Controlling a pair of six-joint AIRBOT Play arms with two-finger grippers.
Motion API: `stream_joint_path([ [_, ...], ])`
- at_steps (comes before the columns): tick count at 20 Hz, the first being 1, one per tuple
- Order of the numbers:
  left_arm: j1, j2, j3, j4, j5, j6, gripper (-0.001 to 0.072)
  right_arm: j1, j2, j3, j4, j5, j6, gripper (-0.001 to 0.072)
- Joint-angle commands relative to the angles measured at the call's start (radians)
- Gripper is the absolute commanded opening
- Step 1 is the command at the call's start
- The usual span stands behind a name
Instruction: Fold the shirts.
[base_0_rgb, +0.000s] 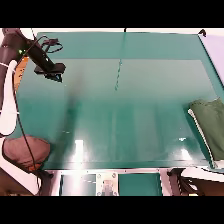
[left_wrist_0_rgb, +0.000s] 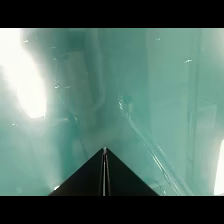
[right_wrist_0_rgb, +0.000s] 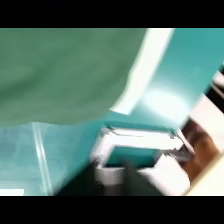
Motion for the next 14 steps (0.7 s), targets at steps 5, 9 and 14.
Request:
stream_joint_path([
  [5,-0.01,0.138,-0.063,-0.071,0.03,-0.064,0.0025,0.333,0.019,0.03,0.406,-0.312,-0.062,0.0016],
  [9,-0.068,0.366,-0.406,-0.067,0.096,-0.097,0.0025,0.586,0.149,-0.237,0.432,-0.479,-0.123,0.0016],
  [14,-0.131,0.663,-0.864,-0.068,0.207,-0.161,0.0025,0.743,0.293,-0.518,0.433,-0.609,-0.141,0.0017],
])
